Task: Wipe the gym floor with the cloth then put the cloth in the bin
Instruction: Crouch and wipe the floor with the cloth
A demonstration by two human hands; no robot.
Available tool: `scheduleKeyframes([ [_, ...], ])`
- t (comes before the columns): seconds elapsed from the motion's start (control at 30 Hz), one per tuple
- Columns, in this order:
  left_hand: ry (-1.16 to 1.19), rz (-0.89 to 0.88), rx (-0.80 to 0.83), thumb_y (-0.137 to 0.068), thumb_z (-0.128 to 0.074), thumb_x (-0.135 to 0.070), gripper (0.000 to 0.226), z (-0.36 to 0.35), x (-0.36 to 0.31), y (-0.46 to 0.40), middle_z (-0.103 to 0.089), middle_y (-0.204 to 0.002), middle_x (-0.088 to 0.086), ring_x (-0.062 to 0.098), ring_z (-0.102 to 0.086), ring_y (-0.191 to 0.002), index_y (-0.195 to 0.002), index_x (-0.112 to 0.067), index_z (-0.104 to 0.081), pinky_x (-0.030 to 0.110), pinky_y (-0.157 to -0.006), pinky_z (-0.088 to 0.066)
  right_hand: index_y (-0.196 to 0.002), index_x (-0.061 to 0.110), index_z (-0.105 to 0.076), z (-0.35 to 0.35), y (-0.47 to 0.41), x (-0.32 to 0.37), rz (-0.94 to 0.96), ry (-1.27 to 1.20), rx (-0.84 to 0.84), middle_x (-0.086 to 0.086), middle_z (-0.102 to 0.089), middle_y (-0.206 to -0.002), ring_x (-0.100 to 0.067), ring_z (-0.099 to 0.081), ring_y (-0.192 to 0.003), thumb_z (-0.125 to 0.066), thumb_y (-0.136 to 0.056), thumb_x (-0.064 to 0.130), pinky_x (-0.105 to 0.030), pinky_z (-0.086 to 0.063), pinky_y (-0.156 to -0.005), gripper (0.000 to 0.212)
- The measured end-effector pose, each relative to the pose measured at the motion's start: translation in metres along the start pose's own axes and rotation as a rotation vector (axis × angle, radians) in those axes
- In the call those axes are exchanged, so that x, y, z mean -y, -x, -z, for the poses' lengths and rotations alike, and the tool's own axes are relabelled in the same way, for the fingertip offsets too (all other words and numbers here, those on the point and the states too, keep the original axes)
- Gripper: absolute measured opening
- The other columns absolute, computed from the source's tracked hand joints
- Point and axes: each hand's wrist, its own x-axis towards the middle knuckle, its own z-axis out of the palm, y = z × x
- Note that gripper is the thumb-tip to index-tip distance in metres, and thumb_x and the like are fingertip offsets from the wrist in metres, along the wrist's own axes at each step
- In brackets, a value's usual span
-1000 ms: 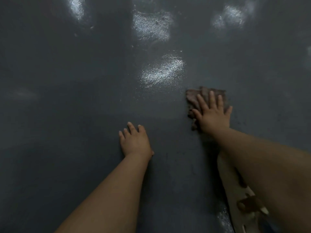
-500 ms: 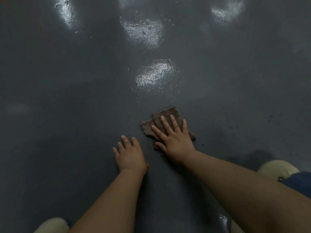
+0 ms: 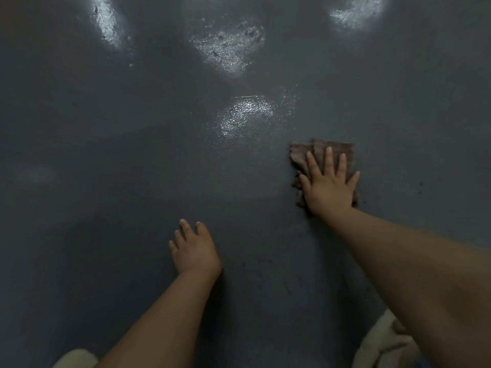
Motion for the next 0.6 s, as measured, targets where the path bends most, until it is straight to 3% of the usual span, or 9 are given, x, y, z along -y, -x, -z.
scheduleKeyframes([
  [0.1,0.055,-0.018,-0.041,-0.091,-0.058,-0.031,0.076,0.002,-0.015,0.001,0.002,-0.157,0.019,0.033,-0.004,-0.145,-0.149,-0.011,-0.013,0.042,-0.117,-0.008,-0.150,0.039,0.000,-0.007,0.014,0.021,0.037,-0.015,0.020,-0.003,0.016,-0.158,-0.033,0.019,-0.143,-0.022,-0.098,0.052,-0.061,0.009,-0.110,0.058],
  [0.23,0.097,-0.197,-0.124,-0.093,-0.056,-0.026,0.075,0.013,-0.059,0.003,0.003,-0.158,0.014,0.030,-0.002,-0.146,-0.151,-0.017,-0.008,0.038,-0.117,-0.008,-0.149,0.042,-0.001,-0.020,0.033,0.030,0.313,0.087,0.039,-0.002,0.015,-0.159,-0.032,0.018,-0.144,-0.023,-0.097,0.054,-0.059,0.011,-0.110,0.058],
  [0.37,0.105,-0.358,-0.138,-0.087,-0.063,-0.032,0.089,0.021,-0.109,0.010,0.005,-0.158,0.012,0.029,0.000,-0.146,-0.151,-0.020,-0.002,0.038,-0.118,-0.007,-0.148,0.044,-0.007,-0.013,0.019,0.003,0.474,0.160,0.047,0.003,0.007,-0.160,-0.028,0.009,-0.146,0.004,-0.078,0.064,-0.054,0.007,-0.113,0.073],
  [0.5,-0.003,-0.454,-0.113,-0.086,-0.066,-0.033,0.098,0.019,-0.146,0.020,0.010,-0.158,0.014,0.030,0.003,-0.146,-0.151,-0.018,0.005,0.040,-0.118,-0.006,-0.148,0.044,0.000,0.001,0.003,-0.046,0.231,0.143,0.041,0.004,0.014,-0.159,-0.024,0.013,-0.146,-0.017,-0.095,0.060,-0.055,0.005,-0.113,0.058],
  [0.6,-0.140,-0.450,-0.040,-0.083,-0.069,-0.039,0.100,0.013,-0.159,0.022,0.008,-0.158,0.017,0.033,-0.003,-0.145,-0.152,-0.017,0.001,0.042,-0.117,-0.007,-0.148,0.044,0.002,0.010,0.002,-0.088,-0.035,0.051,0.045,0.005,0.017,-0.158,-0.024,0.016,-0.145,-0.020,-0.097,0.056,-0.057,0.005,-0.113,0.057],
])
